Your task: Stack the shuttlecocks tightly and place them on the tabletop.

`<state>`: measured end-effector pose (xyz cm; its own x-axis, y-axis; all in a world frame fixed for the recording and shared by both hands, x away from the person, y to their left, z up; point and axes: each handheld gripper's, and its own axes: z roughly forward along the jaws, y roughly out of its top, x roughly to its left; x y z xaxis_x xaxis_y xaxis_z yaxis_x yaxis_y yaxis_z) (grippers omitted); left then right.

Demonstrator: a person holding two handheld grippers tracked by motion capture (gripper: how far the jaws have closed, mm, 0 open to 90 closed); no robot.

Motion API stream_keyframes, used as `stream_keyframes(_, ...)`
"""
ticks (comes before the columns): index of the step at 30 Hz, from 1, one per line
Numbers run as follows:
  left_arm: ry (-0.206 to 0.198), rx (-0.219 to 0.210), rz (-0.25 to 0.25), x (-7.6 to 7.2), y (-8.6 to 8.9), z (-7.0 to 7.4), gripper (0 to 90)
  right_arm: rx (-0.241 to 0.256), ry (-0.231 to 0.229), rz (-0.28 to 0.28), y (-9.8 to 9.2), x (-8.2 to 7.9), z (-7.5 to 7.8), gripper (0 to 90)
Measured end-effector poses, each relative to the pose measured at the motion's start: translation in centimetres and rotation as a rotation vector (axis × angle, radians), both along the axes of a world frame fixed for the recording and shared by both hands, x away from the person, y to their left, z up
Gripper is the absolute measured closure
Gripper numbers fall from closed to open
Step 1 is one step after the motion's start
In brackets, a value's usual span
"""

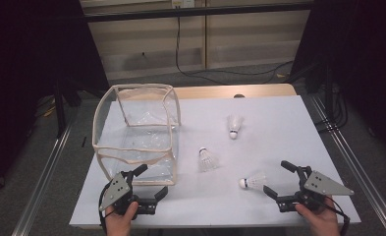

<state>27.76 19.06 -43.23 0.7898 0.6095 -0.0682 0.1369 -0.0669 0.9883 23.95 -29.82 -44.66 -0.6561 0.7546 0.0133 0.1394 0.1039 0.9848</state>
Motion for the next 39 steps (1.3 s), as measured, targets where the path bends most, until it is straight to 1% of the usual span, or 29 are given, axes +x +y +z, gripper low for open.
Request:
stream_keyframes(5, 0.004, 0.002, -0.012, -0.1, -0.6, 0.0, 1.4, 0.001, 0.001, 0.001, 0.0, 0.0, 0.0, 0.3)
stream_keyframes(7, 0.003, 0.009, -0.019, -0.1, -0.8, 0.0, 1.4, 0.003, 0.002, 0.001, 0.1, 0.0, 0.0, 0.3)
stream_keyframes(9, 0.004, 0.001, -0.025, -0.2, -1.0, 0.0, 1.4, 0.002, 0.000, 0.003, 0.1, 0.0, 0.0, 0.3)
stream_keyframes(10, 0.001, 0.006, -0.028, -0.2, -1.1, 0.1, 1.4, 0.003, 0.000, 0.002, 0.1, 0.0, 0.0, 0.3)
stream_keyframes(12, 0.004, 0.001, -0.028, -0.2, -1.2, 0.1, 1.4, 0.005, 0.001, 0.004, 0.1, 0.0, 0.0, 0.3)
stream_keyframes(14, 0.003, 0.001, -0.036, -0.2, -1.4, 0.1, 1.4, 0.000, -0.004, 0.006, 0.1, 0.1, 0.0, 0.3)
stream_keyframes(25, 0.008, 0.005, -0.073, -0.1, -2.9, 0.1, 1.4, -0.005, 0.000, 0.007, 0.1, 0.0, 0.0, 0.5)
stream_keyframes(30, 0.010, 0.009, -0.085, 0.0, -3.4, 0.2, 1.4, 0.001, 0.003, 0.008, 0.1, 0.0, 0.0, 0.4)
stream_keyframes(35, 0.008, 0.006, -0.097, 0.0, -4.0, 0.2, 1.3, -0.002, 0.000, 0.007, 0.1, 0.0, 0.0, 0.5)
stream_keyframes(39, 0.014, -0.005, -0.103, 0.0, -4.5, 0.3, 1.3, -0.003, -0.002, 0.009, 0.1, 0.0, 0.0, 0.5)
